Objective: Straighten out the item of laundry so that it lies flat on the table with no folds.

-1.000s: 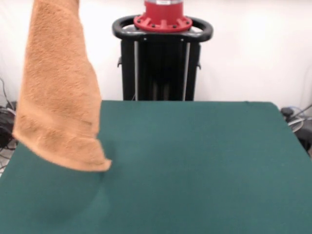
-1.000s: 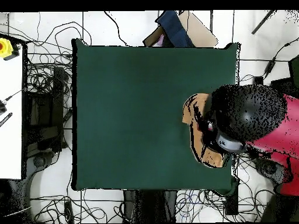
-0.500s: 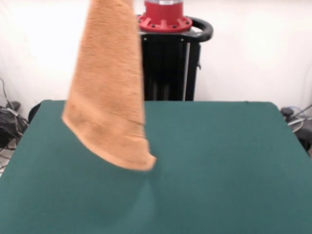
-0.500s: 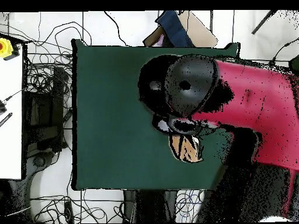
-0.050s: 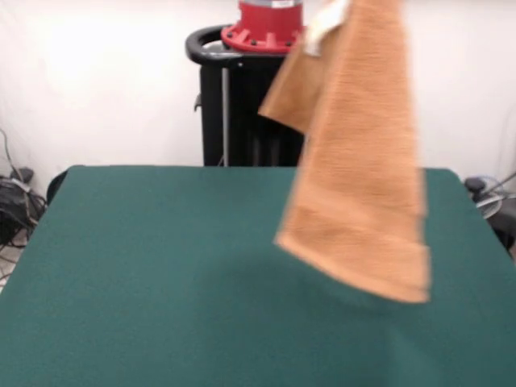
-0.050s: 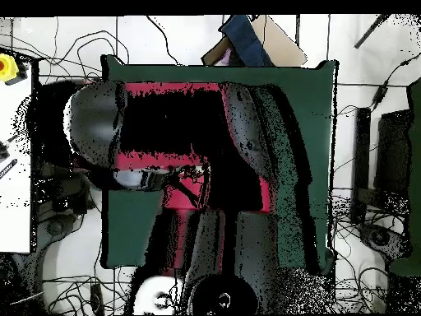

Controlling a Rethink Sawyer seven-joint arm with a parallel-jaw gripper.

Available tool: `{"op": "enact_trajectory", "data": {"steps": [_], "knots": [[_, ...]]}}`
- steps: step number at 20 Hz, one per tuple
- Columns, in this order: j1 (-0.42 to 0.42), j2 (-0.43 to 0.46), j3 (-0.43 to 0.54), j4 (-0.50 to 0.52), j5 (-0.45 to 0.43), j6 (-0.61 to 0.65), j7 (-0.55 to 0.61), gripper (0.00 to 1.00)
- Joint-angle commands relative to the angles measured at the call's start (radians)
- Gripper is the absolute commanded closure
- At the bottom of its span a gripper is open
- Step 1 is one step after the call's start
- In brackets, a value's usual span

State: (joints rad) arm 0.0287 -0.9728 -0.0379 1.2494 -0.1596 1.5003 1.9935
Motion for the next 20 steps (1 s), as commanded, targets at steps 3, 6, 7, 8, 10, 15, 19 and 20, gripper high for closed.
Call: {"op": "enact_trajectory", "data": {"steps": [3, 6, 7, 8, 10, 15, 19, 20], "knots": [[0.185, -0.003, -0.08, 0.11, 0.034, 0.007, 0.558, 1.0], [0.215, -0.022, -0.079, 0.133, 0.054, 0.023, 0.583, 1.0], [0.223, -0.029, -0.077, 0.144, 0.07, 0.022, 0.597, 1.0], [0.232, -0.036, -0.075, 0.156, 0.085, 0.022, 0.61, 1.0], [0.254, -0.043, -0.071, 0.181, 0.113, 0.005, 0.637, 1.0], [0.309, -0.013, -0.061, 0.24, 0.151, -0.103, 0.689, 1.0], [0.363, 0.041, -0.064, 0.237, 0.156, -0.165, 0.756, 1.0], [0.374, 0.052, -0.065, 0.23, 0.154, -0.172, 0.764, 1.0]]}}
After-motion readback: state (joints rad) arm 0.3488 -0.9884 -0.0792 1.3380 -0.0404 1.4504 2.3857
